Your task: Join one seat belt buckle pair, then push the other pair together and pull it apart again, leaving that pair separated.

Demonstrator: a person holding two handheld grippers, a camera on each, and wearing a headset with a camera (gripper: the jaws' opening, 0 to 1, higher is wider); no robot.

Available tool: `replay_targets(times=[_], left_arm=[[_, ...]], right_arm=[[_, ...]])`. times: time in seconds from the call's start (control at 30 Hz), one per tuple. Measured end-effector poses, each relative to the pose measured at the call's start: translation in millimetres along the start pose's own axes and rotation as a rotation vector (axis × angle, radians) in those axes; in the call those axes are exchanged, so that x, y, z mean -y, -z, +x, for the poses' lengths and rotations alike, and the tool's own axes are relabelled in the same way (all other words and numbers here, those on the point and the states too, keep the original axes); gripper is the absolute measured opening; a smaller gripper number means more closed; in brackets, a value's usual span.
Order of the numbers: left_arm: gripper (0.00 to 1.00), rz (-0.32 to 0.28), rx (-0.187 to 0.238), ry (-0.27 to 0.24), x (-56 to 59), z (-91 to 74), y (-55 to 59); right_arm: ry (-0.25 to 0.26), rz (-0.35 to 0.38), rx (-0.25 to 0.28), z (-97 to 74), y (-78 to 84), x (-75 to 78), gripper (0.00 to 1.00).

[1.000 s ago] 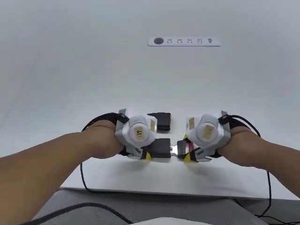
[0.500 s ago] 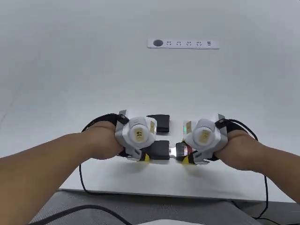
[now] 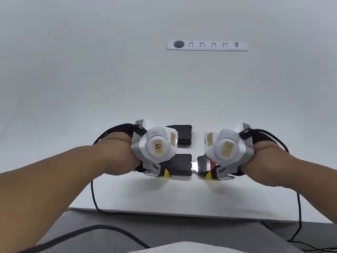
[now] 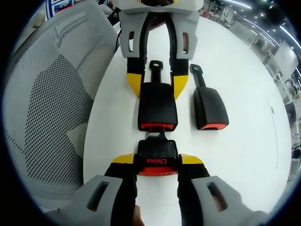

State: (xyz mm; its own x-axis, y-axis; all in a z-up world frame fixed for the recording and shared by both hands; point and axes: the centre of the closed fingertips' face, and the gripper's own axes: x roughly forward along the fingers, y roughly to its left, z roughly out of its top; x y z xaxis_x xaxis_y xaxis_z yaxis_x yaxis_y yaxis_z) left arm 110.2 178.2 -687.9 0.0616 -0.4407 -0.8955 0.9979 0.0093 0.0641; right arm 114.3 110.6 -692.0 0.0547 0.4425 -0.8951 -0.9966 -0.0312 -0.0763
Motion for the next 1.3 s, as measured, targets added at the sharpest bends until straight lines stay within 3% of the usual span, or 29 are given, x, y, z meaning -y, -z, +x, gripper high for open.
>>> replay_targets(times=[0.4,0.63,0.8,1.0,1.3], left_arm=[[0.3,-0.002,-0.002,0.002,-1.0,-0.5,0.2],[0.3,-0.008,-0.003,-0.003,-0.8,-2.7,-0.4],[0.3,-0.012,-0.013,0.001,-1.8,-3.1,3.0],[0.29,-0.033,0.021,-0.011,-3.1,-4.5,6.0],[0.29,-0.038,0.023,-0.018,-5.0,-1.8,9.1]], right_arm=[[0.0,0.014,0.015,0.5,-8.5,2.2,0.31],[0.002,0.03,0.023,0.3,-5.1,0.4,0.31],[0.002,-0.001,0.037,-2.4,-2.9,-1.4,0.31],[0.011,0.004,0.043,-0.5,-1.6,-0.1,0.31],[0.012,0.008,0.04,0.8,-0.4,-0.5,0.31]])
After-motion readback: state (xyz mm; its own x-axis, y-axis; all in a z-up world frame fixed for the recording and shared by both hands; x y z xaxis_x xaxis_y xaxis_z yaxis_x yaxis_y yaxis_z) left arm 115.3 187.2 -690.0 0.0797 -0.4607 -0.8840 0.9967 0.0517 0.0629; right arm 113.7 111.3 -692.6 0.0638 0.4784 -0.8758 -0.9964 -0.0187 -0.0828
